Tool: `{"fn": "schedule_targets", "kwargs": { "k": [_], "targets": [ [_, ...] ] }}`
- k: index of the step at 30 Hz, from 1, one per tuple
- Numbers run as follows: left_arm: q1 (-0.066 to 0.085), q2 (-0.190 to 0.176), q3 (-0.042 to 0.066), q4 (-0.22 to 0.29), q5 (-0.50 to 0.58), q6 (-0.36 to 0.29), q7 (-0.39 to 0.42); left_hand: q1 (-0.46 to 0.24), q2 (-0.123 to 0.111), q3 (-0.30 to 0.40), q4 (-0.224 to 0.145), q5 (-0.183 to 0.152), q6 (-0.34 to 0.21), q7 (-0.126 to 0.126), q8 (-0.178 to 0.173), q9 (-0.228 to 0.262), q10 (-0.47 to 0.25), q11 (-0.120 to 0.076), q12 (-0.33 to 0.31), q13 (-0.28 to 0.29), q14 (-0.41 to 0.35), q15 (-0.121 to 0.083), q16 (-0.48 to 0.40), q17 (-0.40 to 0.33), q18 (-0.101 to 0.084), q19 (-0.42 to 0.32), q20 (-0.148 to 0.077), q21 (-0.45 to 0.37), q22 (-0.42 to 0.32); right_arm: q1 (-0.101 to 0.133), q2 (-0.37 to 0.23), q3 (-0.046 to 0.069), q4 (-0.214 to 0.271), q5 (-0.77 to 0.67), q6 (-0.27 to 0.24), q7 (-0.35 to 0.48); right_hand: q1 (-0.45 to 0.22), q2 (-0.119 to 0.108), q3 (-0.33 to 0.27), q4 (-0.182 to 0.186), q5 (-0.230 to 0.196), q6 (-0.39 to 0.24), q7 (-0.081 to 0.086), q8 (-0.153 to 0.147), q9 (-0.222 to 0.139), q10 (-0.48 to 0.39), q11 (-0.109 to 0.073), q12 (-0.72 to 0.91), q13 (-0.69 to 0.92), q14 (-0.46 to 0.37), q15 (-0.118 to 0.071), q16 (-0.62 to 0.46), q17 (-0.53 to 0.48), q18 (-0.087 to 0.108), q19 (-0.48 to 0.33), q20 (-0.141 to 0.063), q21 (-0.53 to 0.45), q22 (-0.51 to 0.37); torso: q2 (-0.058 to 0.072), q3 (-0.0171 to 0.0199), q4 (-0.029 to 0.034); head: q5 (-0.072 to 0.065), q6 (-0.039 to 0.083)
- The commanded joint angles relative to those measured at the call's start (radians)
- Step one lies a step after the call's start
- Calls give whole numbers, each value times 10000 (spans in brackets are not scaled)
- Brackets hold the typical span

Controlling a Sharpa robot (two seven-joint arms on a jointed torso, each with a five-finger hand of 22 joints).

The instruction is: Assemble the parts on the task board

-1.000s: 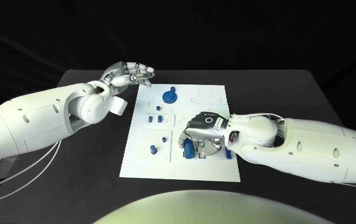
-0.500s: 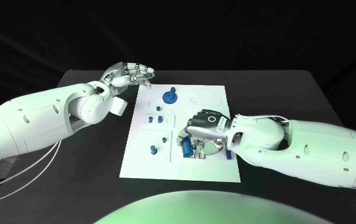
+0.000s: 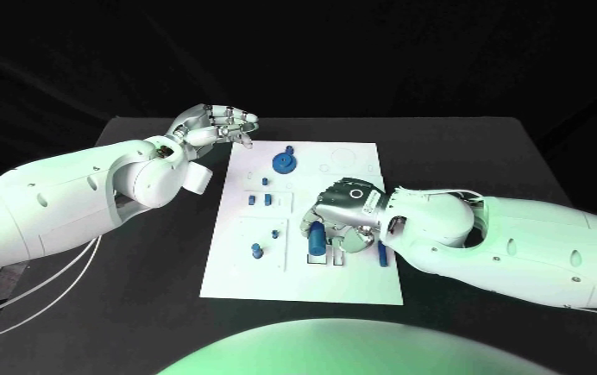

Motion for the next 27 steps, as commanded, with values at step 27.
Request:
{"fn": "schedule_targets", "kwargs": {
  "k": [27],
  "targets": [
    [12,3,10,28,-79,209,8,18,90,-75,-16,4,30,236,31,-29,51,-3,6,-18,49,-30,-61,-18,113,65,-31,-48,-21,-146,374,-4,-339,-305,1164,-552,-253,-236,-226,128,197,151,341,-242,-128,-227,-23,-157,510,416,10,-98,1101,-48,-325,37,-967,569,-1,4,-2,25,-33]
  ]
}}
